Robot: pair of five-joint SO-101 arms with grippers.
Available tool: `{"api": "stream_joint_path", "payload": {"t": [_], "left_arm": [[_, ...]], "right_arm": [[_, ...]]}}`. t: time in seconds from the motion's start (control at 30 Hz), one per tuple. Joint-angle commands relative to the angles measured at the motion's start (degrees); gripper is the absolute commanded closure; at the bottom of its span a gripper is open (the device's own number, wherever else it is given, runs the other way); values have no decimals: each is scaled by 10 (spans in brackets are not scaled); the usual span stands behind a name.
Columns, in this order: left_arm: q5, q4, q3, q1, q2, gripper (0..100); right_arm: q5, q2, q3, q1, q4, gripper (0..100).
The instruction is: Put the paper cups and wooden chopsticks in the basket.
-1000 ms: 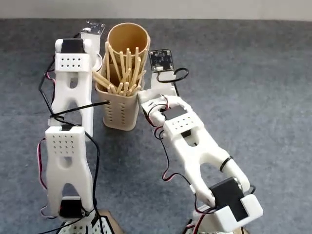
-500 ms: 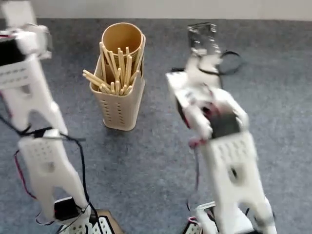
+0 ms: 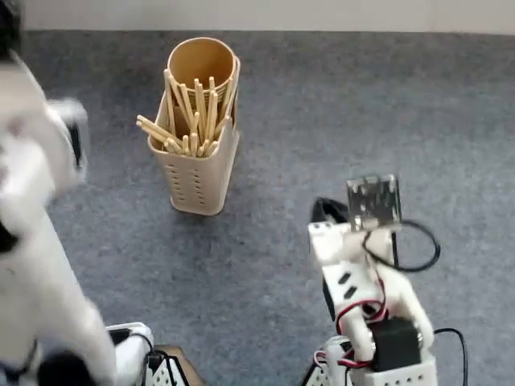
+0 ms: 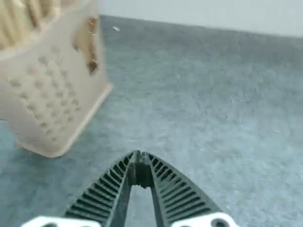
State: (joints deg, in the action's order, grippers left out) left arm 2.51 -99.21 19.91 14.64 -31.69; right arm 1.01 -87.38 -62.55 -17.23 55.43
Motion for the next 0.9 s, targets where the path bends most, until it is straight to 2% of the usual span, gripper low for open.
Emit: {"api": "stream_joint_path", "payload": {"t": [0.0,0.1,0.2,0.4,0.53,0.73,0.87], "left_arm": [[-1,99,-371,-12,-195,878],[-1,207,-603,-12,-347,880],[25,289,-745,-13,-499,880],[88,302,-931,-13,-735,880],[91,324,-1028,-14,-718,880],[91,433,-1175,-14,-719,880],[90,406,-1171,-12,-720,880]], "right_arm": [[7,-185,-182,88,-58,992],[21,-163,-276,103,-78,992],[34,-147,-350,104,-117,992],[30,-146,-421,103,-138,992],[33,-142,-421,105,-116,992],[34,-145,-421,105,5,992],[34,-145,-421,105,73,992]]}}
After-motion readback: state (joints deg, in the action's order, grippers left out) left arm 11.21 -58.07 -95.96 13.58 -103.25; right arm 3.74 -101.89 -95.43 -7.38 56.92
